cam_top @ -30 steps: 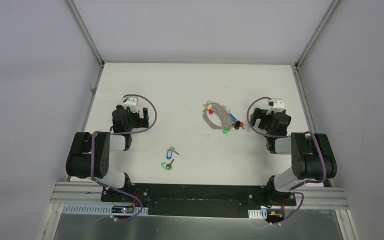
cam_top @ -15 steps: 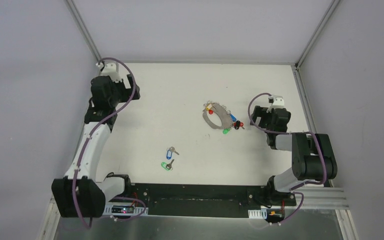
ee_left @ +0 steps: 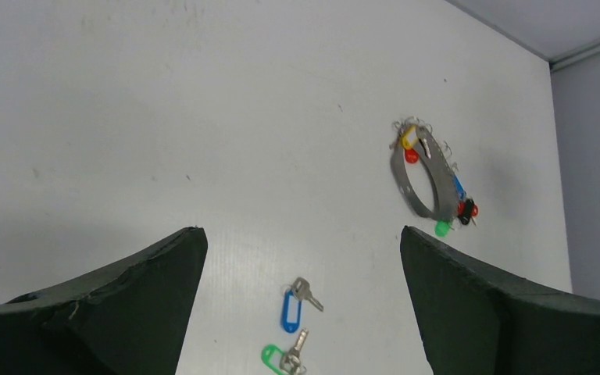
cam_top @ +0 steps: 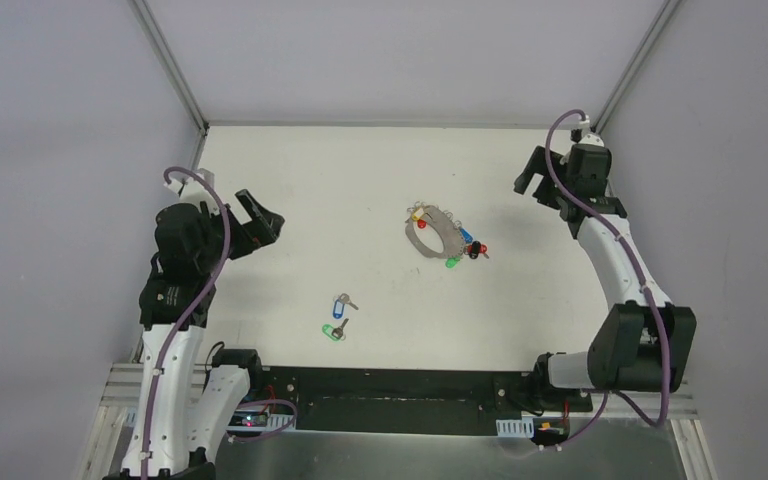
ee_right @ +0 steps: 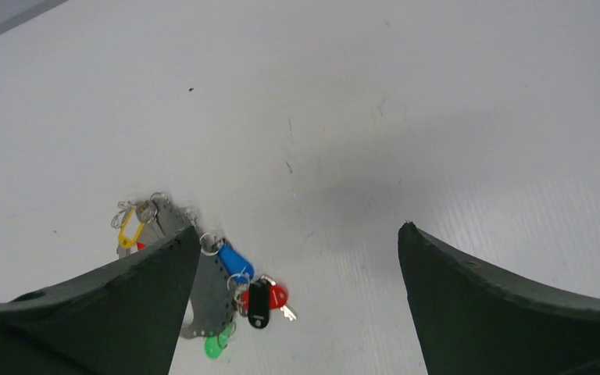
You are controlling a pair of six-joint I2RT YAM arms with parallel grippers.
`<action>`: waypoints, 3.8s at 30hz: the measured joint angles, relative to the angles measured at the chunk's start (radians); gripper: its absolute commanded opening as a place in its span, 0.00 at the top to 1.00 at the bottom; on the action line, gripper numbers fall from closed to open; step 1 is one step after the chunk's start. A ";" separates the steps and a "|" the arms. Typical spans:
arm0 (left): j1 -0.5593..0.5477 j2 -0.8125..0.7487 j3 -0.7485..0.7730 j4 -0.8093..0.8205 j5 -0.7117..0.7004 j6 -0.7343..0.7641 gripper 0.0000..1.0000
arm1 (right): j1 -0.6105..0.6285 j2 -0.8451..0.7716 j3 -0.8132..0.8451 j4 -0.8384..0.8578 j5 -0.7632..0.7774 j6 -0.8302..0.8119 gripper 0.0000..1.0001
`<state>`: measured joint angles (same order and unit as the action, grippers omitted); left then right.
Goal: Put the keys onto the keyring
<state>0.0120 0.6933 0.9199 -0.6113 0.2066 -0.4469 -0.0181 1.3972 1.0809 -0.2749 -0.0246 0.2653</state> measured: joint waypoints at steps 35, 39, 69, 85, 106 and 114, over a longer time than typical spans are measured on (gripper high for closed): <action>-0.059 0.153 -0.296 0.132 0.484 -0.269 0.02 | 0.437 0.357 0.226 -0.234 -0.220 0.039 0.03; -0.075 0.134 -0.319 0.148 0.484 -0.304 0.02 | 0.542 0.504 0.366 -0.297 -0.124 -0.011 0.03; -0.345 0.135 -0.386 0.270 0.385 -0.476 0.06 | 0.694 0.247 0.005 -0.362 -0.367 0.021 0.00; -0.558 0.360 -0.388 0.375 0.323 -0.520 0.15 | 0.324 0.077 -0.042 -0.385 -0.385 -0.019 0.02; -0.733 0.694 -0.139 0.387 0.208 -0.484 0.32 | 0.455 0.150 -0.218 -0.391 -0.516 0.025 0.41; -0.775 0.954 0.269 0.084 -0.008 -0.330 0.29 | 0.412 -0.091 -0.223 -0.405 -0.451 0.052 0.27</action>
<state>-0.7628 1.6478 1.1893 -0.5274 0.1982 -0.7769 0.3939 1.3060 0.8581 -0.6800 -0.4759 0.3172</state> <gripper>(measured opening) 0.696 0.691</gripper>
